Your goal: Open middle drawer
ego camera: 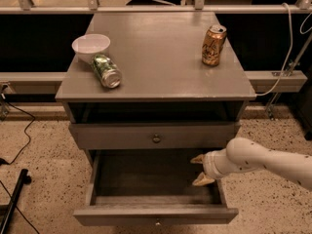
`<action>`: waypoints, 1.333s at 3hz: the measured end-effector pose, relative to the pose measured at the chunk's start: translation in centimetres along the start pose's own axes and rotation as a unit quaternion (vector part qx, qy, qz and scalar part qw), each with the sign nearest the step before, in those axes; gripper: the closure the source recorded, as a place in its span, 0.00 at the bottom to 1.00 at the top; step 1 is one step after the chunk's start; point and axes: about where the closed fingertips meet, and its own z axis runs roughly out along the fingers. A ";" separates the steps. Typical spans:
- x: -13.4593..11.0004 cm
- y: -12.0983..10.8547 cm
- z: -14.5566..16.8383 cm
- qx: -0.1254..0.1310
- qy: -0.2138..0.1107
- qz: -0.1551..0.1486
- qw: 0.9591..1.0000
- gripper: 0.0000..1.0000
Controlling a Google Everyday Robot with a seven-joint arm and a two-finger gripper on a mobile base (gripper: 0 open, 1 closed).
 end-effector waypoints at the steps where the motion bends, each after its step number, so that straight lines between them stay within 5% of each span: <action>1: 1.8 -0.1 1.3 -0.003 -0.014 0.017 1.000 0.61; 3: 4.2 4.0 4.7 -0.077 -0.038 0.036 0.996 1.00; 4: 4.4 7.2 5.5 -0.115 -0.035 0.040 0.992 1.00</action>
Offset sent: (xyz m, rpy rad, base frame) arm -0.0083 -0.0257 -0.0786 0.0753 0.1780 0.0172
